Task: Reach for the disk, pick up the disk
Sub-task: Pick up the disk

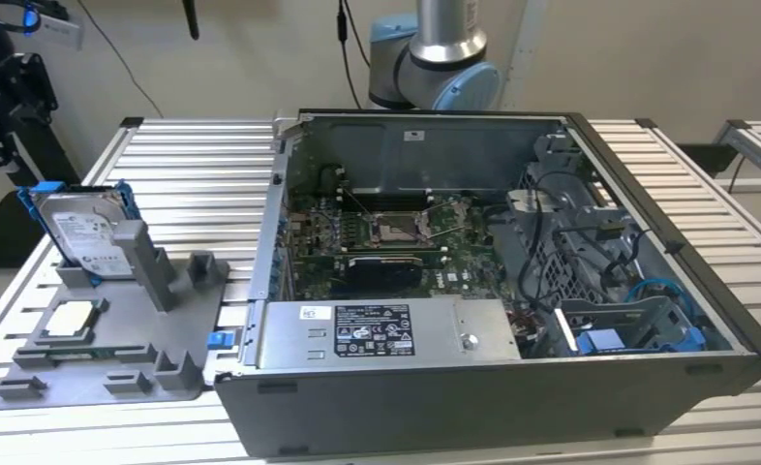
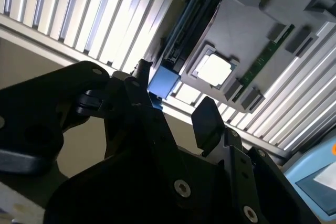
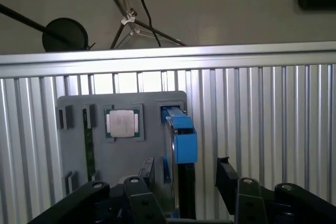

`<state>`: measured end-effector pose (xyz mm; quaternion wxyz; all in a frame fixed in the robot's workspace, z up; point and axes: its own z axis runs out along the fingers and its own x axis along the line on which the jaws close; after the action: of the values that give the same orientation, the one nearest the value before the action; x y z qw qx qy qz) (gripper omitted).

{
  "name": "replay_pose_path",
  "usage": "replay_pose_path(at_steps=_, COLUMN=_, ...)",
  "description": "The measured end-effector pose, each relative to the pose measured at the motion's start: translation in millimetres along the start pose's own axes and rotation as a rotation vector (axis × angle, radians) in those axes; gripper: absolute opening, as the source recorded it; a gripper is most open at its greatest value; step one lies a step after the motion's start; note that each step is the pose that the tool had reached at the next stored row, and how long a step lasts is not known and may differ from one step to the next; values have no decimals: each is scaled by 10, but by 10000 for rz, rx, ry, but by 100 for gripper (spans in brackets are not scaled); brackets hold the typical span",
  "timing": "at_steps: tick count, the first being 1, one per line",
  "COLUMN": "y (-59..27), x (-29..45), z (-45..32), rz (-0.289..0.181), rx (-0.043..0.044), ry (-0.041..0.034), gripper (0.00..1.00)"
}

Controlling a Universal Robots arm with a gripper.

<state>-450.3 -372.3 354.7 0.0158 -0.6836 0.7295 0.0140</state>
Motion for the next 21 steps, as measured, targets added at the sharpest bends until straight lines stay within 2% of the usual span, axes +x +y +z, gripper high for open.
replay_pose_path(at_steps=6, y=3, x=3, z=74, rz=-16, rx=-1, ry=0, gripper=100)
replay_pose_path(at_steps=15, y=4, x=3, z=78, rz=-18, rx=-1, ry=0, gripper=100)
replay_pose_path(at_steps=21, y=4, x=5, z=111, rz=-18, rx=0, ry=0, gripper=100)
